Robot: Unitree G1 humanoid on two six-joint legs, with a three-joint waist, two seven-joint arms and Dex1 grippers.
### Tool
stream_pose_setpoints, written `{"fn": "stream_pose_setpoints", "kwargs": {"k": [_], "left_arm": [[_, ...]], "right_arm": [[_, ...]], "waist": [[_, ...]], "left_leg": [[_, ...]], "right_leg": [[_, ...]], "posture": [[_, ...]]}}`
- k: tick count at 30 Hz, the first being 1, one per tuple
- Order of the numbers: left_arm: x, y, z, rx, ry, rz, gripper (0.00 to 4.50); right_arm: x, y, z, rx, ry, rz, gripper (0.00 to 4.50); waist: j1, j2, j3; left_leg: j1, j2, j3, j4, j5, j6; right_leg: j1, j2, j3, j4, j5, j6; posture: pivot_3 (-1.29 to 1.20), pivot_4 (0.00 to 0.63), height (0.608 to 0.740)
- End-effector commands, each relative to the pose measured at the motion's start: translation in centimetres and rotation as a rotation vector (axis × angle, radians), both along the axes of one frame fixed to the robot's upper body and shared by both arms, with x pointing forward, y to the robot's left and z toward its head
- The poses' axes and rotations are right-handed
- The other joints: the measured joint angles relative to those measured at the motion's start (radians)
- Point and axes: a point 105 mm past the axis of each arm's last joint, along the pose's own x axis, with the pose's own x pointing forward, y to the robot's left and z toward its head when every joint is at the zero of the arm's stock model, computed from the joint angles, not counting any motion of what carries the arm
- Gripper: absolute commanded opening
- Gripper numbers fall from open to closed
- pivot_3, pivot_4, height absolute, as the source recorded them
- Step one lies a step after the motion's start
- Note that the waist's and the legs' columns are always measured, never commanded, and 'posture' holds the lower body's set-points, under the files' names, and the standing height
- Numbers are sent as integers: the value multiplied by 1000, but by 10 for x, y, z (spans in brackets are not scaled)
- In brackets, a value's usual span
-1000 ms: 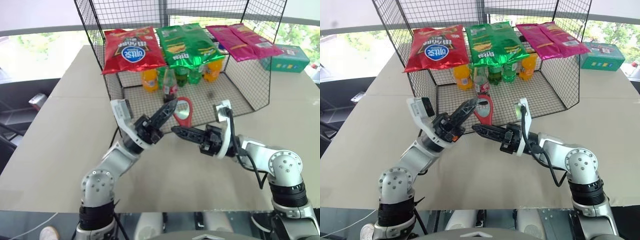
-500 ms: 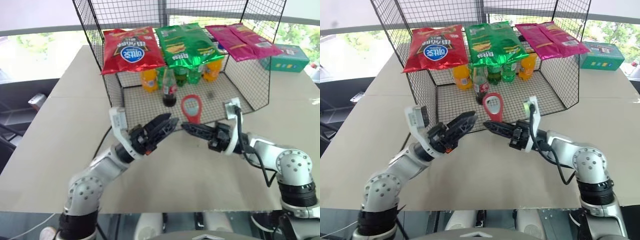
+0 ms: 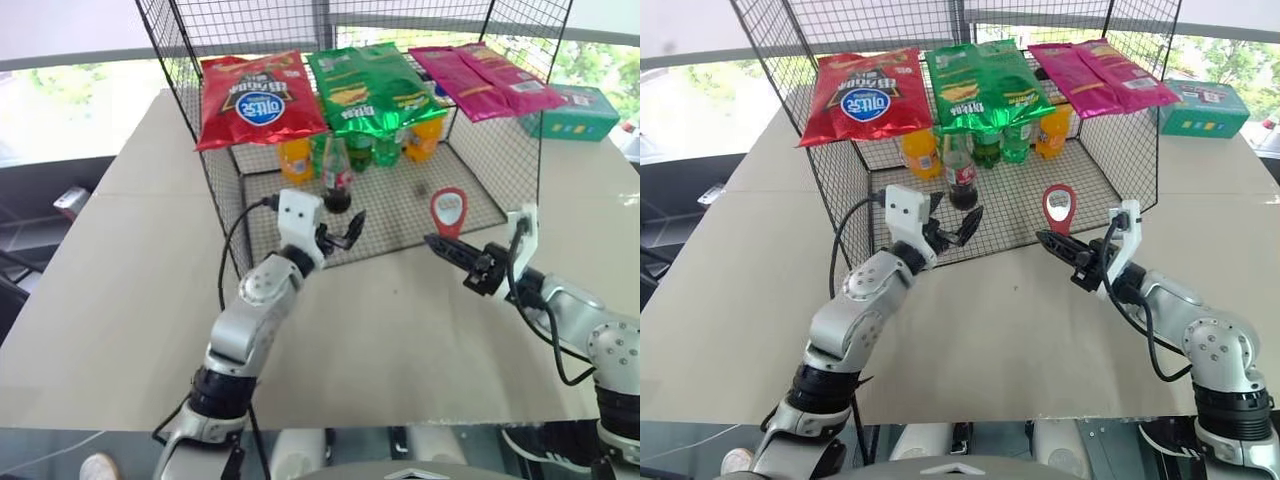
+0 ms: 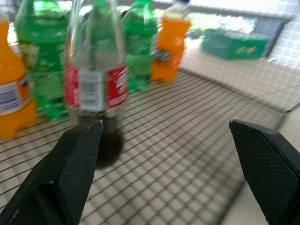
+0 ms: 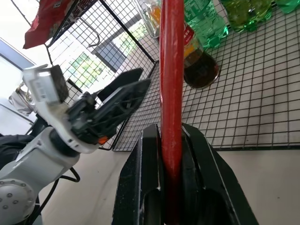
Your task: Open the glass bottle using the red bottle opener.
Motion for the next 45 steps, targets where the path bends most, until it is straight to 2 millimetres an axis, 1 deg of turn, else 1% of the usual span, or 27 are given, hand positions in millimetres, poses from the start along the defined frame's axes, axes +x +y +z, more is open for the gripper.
{"fn": "stream_pose_setpoints", "kwargs": {"k": [1, 3, 12, 20, 24, 27, 28, 29, 30, 31, 33, 37, 40, 44, 45], "left_arm": [[11, 2, 19, 13, -84, 98, 4460], [16, 0, 21, 21, -98, 117, 4460], [39, -7, 33, 36, -139, 126, 4460], [60, -7, 39, 59, -151, 135, 4460], [74, -5, 37, 50, -123, 162, 4460], [80, -8, 37, 29, -121, 146, 3625], [80, -9, 38, 31, -124, 143, 3263], [81, -10, 38, 33, -127, 139, 2692], [81, -10, 38, 35, -130, 134, 2474], [80, -11, 37, 36, -132, 128, 2493], [74, -15, 35, 45, -147, 86, 2493], [54, -24, 33, 63, -191, -39, 2493], [28, -31, 34, 43, -214, -188, 2493], [-23, -37, 42, 32, -214, -494, 2493], [-33, -38, 42, 26, -191, -556, 2493]], "right_arm": [[-4, -3, 14, -11, -78, -11, 0], [-4, -4, 15, -13, -82, -18, 0], [-5, -4, 16, -15, -98, -26, 0], [-5, -3, 17, -17, -109, -28, 0], [-6, -3, 17, -17, -113, -30, 0], [-7, -3, 17, -19, -116, -33, 0], [-7, -3, 18, -19, -116, -34, 0], [-7, -4, 18, -19, -117, -34, 0], [-7, -4, 18, -20, -117, -35, 0], [-7, -4, 18, -20, -118, -37, 0], [-7, -4, 18, -21, -118, -40, 0], [-8, -4, 18, -21, -121, -43, 0], [-8, -4, 18, -22, -122, -45, 0], [-6, -5, 17, -23, -121, -47, 0], [-6, -5, 17, -23, -122, -47, 0]], "waist": [[2, 0, 0], [3, 0, 0], [3, 0, 0], [3, 0, 0], [3, 0, 0], [3, 0, 0], [3, 0, 0], [3, 0, 0], [2, 0, 0], [2, 0, 0], [3, 0, 0], [3, 0, 0], [2, 1, 0], [-8, 1, -1], [-10, 1, -1]], "left_leg": [[-2, 0, 0, 0, 0, 0], [-6, 0, 0, 1, 0, 0], [-7, -1, 1, 2, 0, 0], [-7, -1, 1, 2, 0, 0], [-7, -1, 1, 2, 0, 0], [-7, -1, 1, 3, 0, 0], [-7, -1, 1, 3, 0, 0], [-7, -1, 1, 3, 0, 0], [-7, -1, 1, 3, 0, 0], [-7, -1, 1, 2, 0, 0], [-7, -1, 2, 3, 0, 0], [-7, -1, 2, 3, 1, -2], [-7, -1, 2, 2, 2, -3], [-7, 1, 3, 2, 2, -4], [-7, 1, 3, 2, 3, -5]], "right_leg": [[-2, 0, 0, 0, 0, 0], [-5, 0, 0, 0, 0, 0], [-6, -1, 0, 0, 0, 0], [-6, -1, 0, 0, 0, 1], [-6, -1, 0, 0, 0, 1], [-6, -1, 0, 0, 1, 1], [-6, -1, 0, 0, 1, 1], [-6, -1, 0, 0, 1, 1], [-6, -1, 0, 0, 1, 1], [-6, -1, 0, 1, 1, 1], [-6, -1, -1, 1, 1, 1], [-6, -1, 0, 1, 1, 1], [-6, -1, 1, 1, 1, 1], [-6, -1, 2, 1, 1, 1], [-7, -1, 2, 1, 1, 1]], "posture": [[0, 150, 740], [0, 150, 740], [0, 150, 740], [0, 150, 740], [0, 150, 740], [0, 150, 740], [0, 150, 740], [0, 150, 740], [0, 150, 740], [0, 150, 740], [0, 150, 740], [0, 150, 740], [0, 150, 740], [0, 150, 740], [0, 150, 740]]}}
